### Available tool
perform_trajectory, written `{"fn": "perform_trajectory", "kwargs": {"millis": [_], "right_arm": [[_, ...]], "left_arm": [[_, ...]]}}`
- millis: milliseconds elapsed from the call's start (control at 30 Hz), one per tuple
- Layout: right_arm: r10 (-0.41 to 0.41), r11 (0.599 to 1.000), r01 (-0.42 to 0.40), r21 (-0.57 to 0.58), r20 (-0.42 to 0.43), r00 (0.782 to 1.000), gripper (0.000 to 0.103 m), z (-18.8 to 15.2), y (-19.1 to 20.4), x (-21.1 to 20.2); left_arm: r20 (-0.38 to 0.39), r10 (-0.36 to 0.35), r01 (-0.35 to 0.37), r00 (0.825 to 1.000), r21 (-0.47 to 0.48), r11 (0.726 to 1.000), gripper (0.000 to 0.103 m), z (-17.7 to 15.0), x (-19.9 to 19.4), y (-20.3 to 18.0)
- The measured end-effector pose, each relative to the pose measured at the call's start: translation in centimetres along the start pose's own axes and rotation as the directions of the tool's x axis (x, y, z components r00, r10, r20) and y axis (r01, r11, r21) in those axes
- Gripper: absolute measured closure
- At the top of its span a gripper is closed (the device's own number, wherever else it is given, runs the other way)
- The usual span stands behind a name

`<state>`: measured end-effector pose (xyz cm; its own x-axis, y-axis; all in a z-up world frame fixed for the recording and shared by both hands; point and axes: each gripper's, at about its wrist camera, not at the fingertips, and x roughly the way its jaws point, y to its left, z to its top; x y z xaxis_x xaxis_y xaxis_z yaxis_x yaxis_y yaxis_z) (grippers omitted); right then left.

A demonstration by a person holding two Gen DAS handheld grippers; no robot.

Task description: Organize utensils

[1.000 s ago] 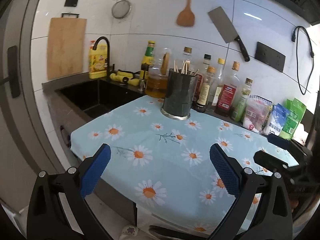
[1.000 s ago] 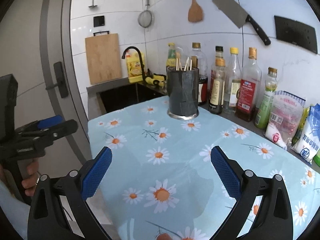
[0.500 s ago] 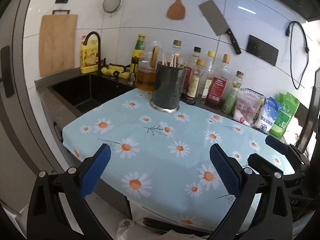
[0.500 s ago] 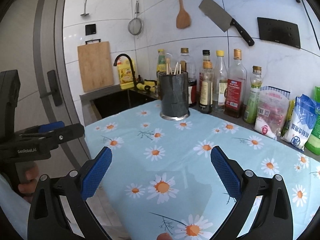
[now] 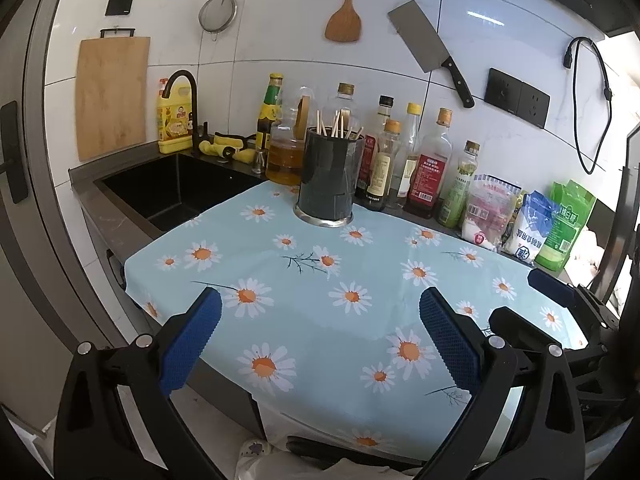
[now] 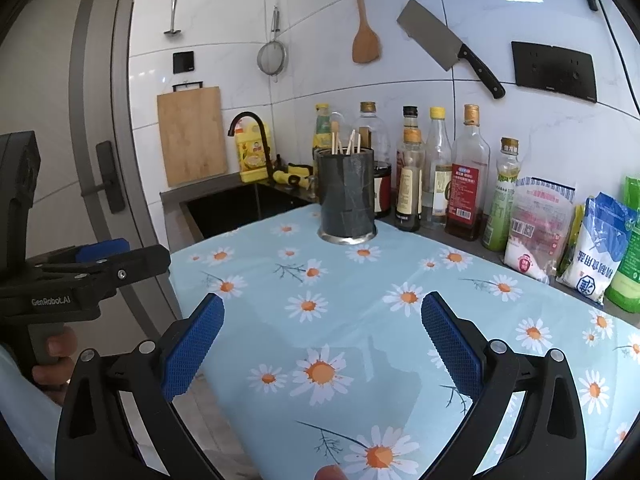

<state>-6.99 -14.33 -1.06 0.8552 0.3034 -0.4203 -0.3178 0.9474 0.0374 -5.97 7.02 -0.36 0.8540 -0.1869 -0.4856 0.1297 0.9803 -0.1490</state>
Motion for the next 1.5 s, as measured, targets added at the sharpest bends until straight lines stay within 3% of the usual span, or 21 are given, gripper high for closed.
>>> {"fn": "perform_trajectory", "kwargs": {"millis": [1500], "right_arm": [[0.017, 0.998, -0.016, -0.069, 0.006, 1.000, 0.008, -0.2, 0.2, 0.0]], "left_arm": [[-0.015, -0.015, 0.015, 1.000, 0.037, 0.999, 0.006, 0.3, 0.6, -1.2]]}}
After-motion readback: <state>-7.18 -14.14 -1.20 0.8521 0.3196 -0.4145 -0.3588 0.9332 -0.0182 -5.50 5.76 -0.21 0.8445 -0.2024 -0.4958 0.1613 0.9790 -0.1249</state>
